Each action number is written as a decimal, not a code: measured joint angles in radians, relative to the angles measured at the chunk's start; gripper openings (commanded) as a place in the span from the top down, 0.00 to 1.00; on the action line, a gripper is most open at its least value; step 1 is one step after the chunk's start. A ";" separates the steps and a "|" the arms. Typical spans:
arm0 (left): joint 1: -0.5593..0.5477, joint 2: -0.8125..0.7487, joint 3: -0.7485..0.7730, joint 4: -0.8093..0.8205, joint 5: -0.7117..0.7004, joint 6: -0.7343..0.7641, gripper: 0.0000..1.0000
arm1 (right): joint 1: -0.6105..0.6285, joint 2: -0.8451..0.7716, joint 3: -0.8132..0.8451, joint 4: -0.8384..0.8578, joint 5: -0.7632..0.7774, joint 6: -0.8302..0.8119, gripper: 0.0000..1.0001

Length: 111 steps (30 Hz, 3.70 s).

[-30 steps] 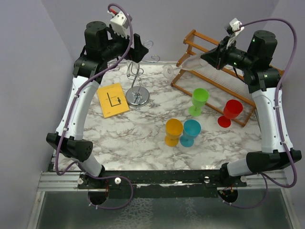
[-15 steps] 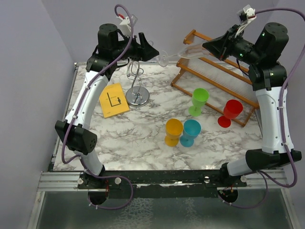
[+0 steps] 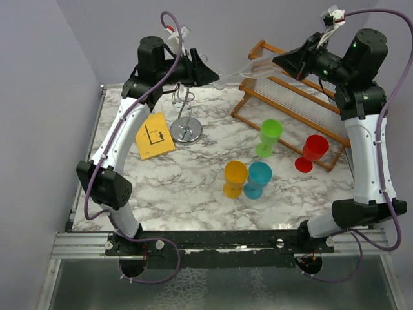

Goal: Place the wine glass upside down on the wine glass rack

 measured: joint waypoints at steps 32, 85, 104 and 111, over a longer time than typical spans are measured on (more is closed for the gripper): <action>0.046 0.025 0.115 -0.021 0.006 0.085 1.00 | -0.004 -0.067 -0.103 0.058 0.009 -0.071 0.42; -0.057 0.273 0.473 0.084 -0.822 1.472 1.00 | -0.004 -0.108 -0.278 -0.194 -0.045 -0.552 0.06; -0.137 0.317 0.385 0.050 -0.935 1.777 1.00 | -0.004 -0.108 -0.286 -0.198 -0.050 -0.559 0.06; -0.154 0.317 0.373 0.002 -0.990 1.818 1.00 | -0.004 -0.108 -0.296 -0.198 -0.051 -0.560 0.06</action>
